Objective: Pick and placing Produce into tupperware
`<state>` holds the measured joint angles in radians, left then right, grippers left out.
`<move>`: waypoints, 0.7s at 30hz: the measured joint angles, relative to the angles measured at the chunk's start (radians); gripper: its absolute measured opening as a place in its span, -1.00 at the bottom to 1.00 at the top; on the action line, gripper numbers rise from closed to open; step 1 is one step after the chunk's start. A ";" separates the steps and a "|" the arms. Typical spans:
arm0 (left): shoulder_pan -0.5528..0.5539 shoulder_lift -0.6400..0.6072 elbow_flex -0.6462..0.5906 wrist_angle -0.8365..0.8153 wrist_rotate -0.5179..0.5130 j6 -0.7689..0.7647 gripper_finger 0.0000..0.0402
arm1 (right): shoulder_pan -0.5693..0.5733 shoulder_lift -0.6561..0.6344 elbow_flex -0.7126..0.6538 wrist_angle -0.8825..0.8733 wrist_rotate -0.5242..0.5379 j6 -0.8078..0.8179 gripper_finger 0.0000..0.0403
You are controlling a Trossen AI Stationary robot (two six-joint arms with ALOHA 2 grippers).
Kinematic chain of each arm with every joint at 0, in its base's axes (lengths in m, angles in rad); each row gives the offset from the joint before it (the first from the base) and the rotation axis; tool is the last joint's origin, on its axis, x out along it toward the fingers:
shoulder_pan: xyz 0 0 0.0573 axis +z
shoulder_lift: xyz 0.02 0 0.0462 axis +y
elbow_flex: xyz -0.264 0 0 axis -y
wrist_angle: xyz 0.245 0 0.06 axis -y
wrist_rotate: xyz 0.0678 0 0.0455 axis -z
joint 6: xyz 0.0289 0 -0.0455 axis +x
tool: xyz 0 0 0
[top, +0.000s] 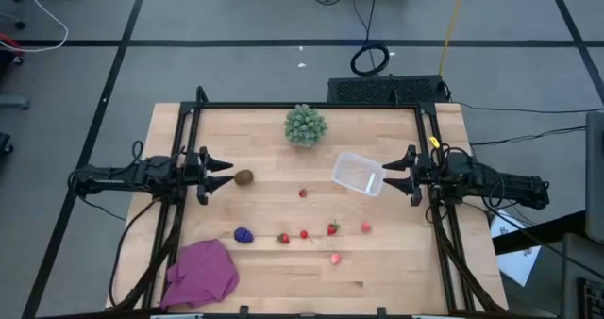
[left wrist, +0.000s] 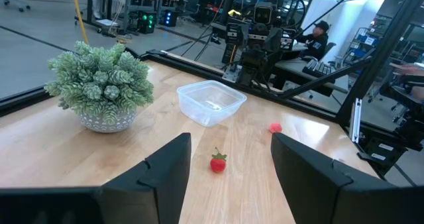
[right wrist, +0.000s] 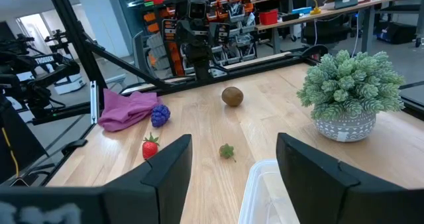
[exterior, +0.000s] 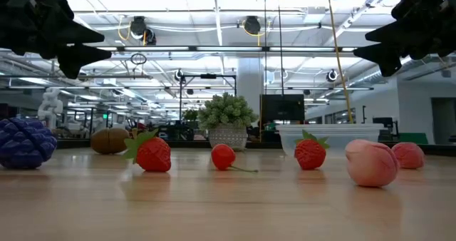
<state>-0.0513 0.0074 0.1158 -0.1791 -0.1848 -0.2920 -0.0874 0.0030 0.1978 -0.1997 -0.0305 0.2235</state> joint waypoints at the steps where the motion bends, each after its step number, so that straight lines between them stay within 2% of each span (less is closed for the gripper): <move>1: 0.000 0.000 0.000 0.000 0.000 0.000 0.06 | 0.000 0.000 0.000 0.000 0.000 0.000 0.03; 21: 0.000 0.000 0.000 0.020 0.000 0.000 0.06 | 0.000 0.000 0.000 0.001 0.000 0.000 0.03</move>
<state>-0.0509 0.0071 0.1158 -0.1589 -0.1848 -0.2920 -0.0872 0.0032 0.1978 -0.1987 -0.0305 0.2236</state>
